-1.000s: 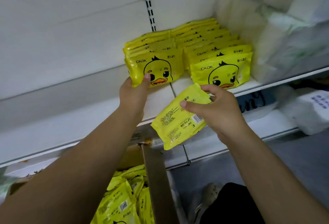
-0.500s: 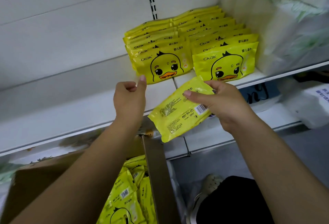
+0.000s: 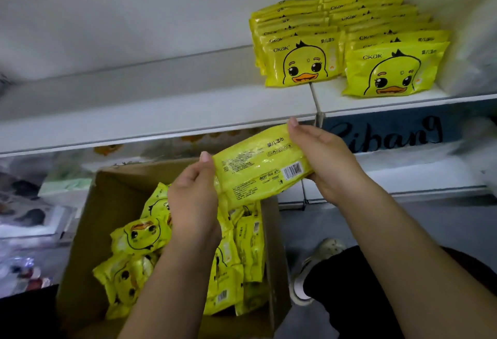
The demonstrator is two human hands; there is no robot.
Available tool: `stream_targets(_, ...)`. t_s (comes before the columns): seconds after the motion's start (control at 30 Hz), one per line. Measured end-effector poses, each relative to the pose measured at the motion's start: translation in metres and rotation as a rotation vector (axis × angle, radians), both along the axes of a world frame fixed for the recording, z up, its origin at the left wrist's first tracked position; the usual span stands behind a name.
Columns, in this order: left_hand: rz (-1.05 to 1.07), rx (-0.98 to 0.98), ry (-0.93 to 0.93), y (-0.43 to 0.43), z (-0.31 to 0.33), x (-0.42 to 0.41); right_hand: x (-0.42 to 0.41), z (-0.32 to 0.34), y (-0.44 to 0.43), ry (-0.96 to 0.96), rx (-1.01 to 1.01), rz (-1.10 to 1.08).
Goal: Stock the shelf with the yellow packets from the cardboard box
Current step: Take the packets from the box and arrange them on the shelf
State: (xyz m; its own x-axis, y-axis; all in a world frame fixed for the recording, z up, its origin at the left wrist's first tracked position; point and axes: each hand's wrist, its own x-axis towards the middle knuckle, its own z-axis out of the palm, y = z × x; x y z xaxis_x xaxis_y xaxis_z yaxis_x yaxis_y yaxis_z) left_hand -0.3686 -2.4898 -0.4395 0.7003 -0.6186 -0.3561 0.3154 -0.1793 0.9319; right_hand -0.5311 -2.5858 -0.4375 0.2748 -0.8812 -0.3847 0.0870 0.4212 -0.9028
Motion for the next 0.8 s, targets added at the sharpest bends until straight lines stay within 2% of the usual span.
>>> stream_targets(0.27, 0.106, -0.06, 0.151, 0.059, 0.016, 0.019, 0.023, -0.001, 0.041, -0.162, 0.078, 0.048)
stream_targets(0.4, 0.085, -0.144, 0.182, 0.078, 0.023, 0.028, 0.034, 0.001, 0.055, -0.201, 0.059, 0.01)
stream_targets(0.6, 0.084, -0.135, 0.184, 0.093, 0.028, 0.043, 0.047, 0.007, 0.068, -0.194, 0.008, -0.084)
stream_targets(0.8, 0.012, -0.124, 0.231, 0.098, 0.028, 0.045, 0.048, 0.009, 0.072, -0.234, 0.098, -0.017)
